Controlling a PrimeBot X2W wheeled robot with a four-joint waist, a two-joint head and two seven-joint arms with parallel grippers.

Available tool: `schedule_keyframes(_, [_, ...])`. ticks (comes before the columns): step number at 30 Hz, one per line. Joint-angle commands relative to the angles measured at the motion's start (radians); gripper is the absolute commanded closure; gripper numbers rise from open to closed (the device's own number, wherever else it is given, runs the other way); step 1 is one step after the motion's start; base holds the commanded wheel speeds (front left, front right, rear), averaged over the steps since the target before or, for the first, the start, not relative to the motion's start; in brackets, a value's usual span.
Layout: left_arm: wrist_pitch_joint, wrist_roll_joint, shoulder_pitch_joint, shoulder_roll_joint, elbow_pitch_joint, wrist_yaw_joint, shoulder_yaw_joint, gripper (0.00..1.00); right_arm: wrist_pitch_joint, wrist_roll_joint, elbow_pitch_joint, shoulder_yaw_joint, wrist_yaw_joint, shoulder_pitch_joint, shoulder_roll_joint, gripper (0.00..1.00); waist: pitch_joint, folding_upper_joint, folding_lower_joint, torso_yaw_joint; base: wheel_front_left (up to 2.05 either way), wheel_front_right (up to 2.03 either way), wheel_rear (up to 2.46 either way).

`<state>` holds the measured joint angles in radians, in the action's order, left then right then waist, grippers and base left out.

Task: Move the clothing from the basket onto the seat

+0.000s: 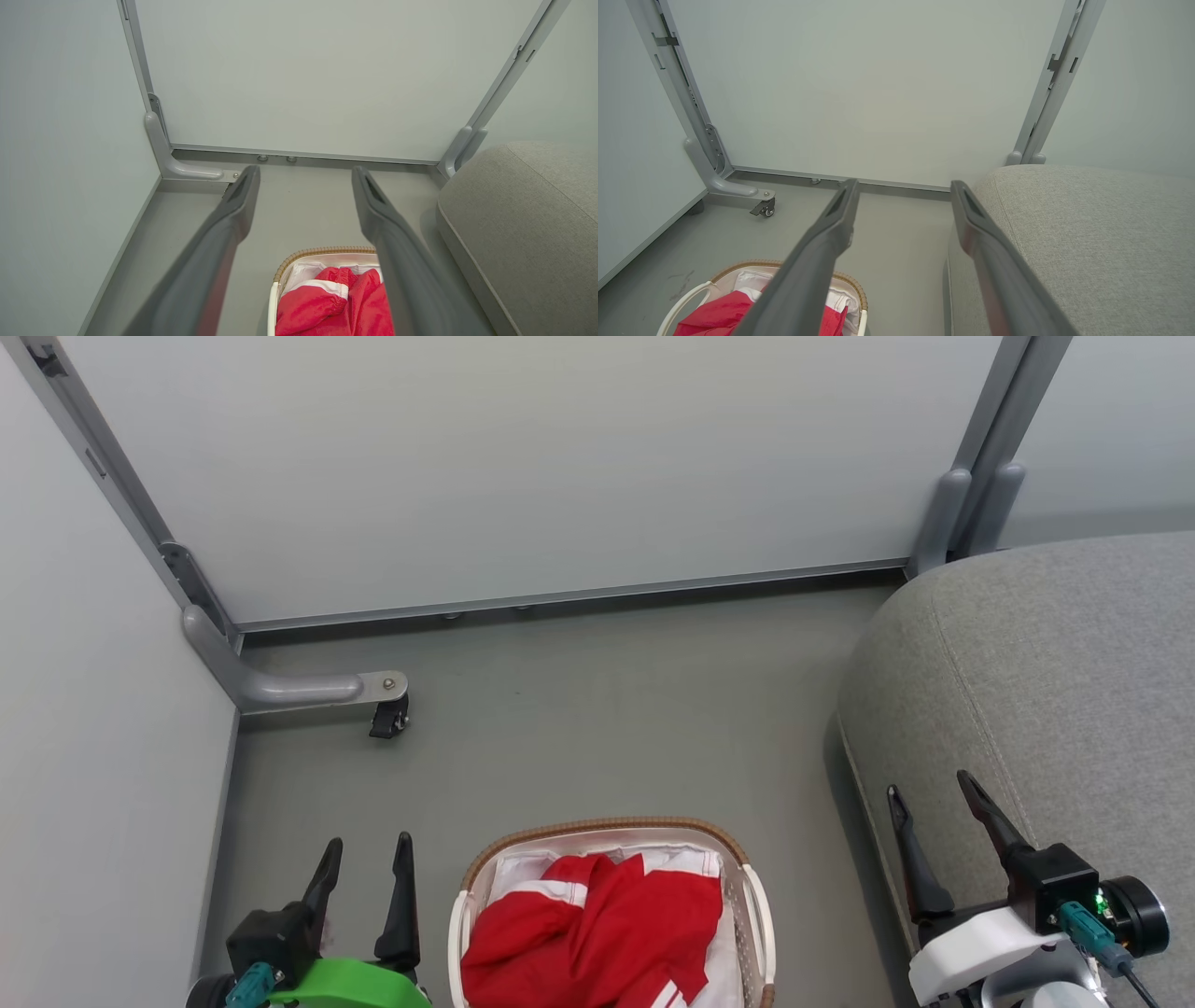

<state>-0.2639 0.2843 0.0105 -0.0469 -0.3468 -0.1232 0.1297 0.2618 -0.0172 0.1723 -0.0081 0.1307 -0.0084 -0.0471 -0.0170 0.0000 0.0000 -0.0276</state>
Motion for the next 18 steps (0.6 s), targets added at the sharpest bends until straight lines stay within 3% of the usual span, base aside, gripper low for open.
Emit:
schedule_keyframes(1, [-0.001,-0.006,-0.008,-0.006,-0.002,-0.002,-0.001,0.00,0.005,-0.001,-0.002,0.000,0.000,0.011,-0.006,0.00,0.000,0.0000,0.0000,0.000,0.00,0.00,0.00])
schedule_keyframes(18, [-0.001,-0.006,-0.004,-0.006,0.006,-0.003,-0.002,0.00,0.005,-0.001,-0.010,0.000,0.000,0.005,-0.006,0.00,-0.012,0.0000,0.0000,0.002,0.00,0.00,0.00])
